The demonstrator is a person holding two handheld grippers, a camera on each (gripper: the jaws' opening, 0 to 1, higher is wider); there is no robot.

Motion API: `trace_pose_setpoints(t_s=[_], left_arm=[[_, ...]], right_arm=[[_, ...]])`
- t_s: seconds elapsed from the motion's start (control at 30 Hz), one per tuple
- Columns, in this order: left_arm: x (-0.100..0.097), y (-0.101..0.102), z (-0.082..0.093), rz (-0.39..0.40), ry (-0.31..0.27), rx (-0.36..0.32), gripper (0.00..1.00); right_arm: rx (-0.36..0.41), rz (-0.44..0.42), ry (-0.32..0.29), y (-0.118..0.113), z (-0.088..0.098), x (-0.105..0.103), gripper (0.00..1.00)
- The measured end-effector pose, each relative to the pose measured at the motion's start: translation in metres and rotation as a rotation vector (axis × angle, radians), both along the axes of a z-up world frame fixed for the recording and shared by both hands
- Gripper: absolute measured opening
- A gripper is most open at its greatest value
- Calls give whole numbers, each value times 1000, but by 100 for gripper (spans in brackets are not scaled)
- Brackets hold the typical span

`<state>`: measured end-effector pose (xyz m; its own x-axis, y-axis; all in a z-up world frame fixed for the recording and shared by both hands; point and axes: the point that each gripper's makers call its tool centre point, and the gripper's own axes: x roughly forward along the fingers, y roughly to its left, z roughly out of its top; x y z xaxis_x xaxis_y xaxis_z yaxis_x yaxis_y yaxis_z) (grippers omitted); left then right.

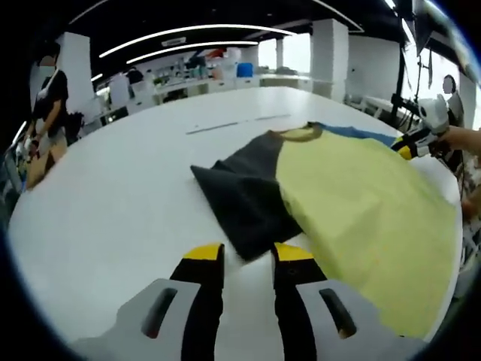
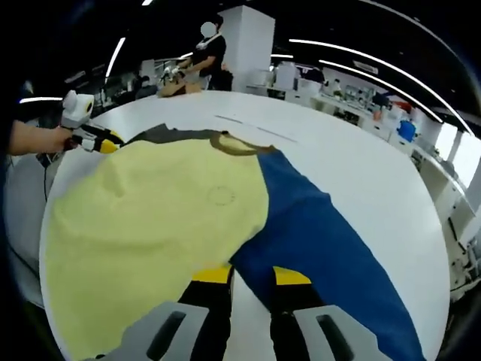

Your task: Fold the garment on the visible template until the final outline fits inside the template.

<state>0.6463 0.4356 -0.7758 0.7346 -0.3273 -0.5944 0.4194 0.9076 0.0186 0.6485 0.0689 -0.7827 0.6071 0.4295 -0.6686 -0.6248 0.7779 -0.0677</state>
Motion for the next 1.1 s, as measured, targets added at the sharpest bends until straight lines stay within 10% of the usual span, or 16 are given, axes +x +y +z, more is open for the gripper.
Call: trace_pose_setpoints(t_s=[0.4, 1.1], left_arm=[[6, 6, -7, 49, 39, -31, 1], [13, 13, -5, 57, 36, -3, 0]], right_arm=[[-15, 4, -13, 3, -4, 4, 0], [-33, -139, -2, -29, -1, 15, 0]])
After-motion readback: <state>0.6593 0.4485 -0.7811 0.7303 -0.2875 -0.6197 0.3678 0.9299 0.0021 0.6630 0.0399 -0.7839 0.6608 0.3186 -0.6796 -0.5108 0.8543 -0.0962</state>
